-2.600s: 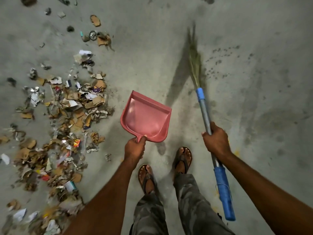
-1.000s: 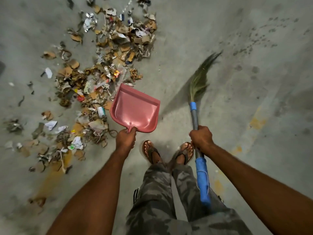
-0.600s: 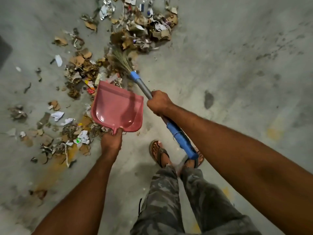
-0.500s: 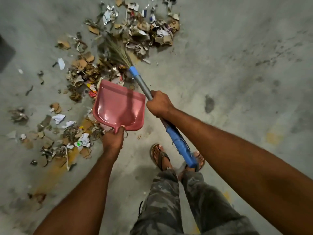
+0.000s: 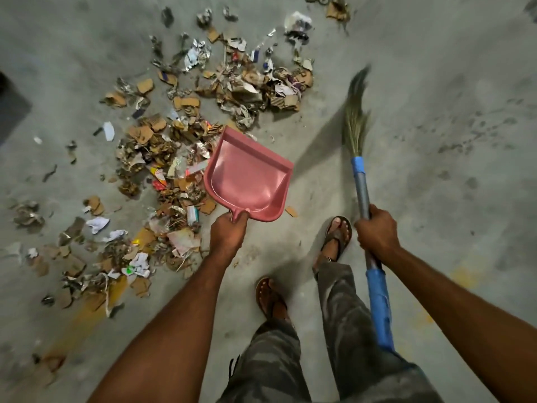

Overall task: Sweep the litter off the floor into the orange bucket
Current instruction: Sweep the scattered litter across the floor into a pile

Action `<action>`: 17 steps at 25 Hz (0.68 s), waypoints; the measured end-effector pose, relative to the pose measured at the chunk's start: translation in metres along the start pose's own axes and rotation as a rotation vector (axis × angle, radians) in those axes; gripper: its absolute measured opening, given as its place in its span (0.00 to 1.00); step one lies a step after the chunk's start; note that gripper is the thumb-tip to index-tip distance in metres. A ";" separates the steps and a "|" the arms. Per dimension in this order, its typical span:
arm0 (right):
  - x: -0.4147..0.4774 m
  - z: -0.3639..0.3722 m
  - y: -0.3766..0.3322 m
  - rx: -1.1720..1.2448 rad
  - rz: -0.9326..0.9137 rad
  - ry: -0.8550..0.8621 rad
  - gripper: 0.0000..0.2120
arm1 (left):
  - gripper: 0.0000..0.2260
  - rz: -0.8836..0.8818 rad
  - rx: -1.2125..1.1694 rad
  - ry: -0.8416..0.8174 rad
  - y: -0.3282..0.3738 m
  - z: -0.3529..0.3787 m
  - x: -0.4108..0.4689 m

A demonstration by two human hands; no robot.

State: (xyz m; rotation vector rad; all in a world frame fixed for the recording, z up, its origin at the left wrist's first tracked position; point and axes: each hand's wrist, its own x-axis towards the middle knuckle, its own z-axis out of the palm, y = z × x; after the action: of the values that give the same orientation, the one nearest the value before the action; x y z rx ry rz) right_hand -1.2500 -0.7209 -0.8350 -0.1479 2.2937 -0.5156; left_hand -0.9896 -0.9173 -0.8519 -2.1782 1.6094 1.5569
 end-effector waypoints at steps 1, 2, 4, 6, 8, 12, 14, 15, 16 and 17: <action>0.021 0.009 -0.015 -0.046 0.005 -0.036 0.15 | 0.17 -0.008 -0.005 0.009 0.005 0.006 0.007; 0.042 0.018 -0.034 -0.093 -0.009 -0.085 0.14 | 0.17 -0.018 -0.018 0.016 0.011 0.013 0.013; 0.073 0.034 -0.081 -0.099 -0.077 -0.182 0.14 | 0.15 -0.049 -0.035 0.028 0.026 0.026 0.023; 0.099 0.032 -0.135 -0.091 -0.172 -0.277 0.13 | 0.14 -0.080 -0.042 0.062 0.044 0.037 0.031; 0.118 0.011 -0.183 -0.122 -0.273 -0.336 0.12 | 0.14 -0.095 -0.066 0.109 0.067 0.047 0.036; 0.123 -0.047 -0.213 -0.182 -0.471 -0.284 0.22 | 0.13 -0.076 -0.092 0.073 0.120 0.064 0.037; 0.122 -0.075 -0.199 -0.151 -0.455 -0.252 0.26 | 0.13 -0.061 -0.100 0.047 0.149 0.074 0.039; 0.123 -0.089 -0.190 -0.134 -0.432 -0.233 0.27 | 0.14 -0.053 -0.098 0.039 0.166 0.080 0.040; 0.125 -0.101 -0.178 -0.106 -0.408 -0.205 0.27 | 0.15 -0.044 -0.095 0.032 0.180 0.086 0.043; 0.129 -0.112 -0.167 -0.065 -0.373 -0.169 0.27 | 0.16 -0.033 -0.095 0.021 0.195 0.092 0.048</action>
State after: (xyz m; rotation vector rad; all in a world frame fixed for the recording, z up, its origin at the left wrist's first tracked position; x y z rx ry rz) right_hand -1.4285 -0.8702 -0.7823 -0.6352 2.1236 -0.5914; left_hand -1.1963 -0.9940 -0.8342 -2.2630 1.5268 1.6395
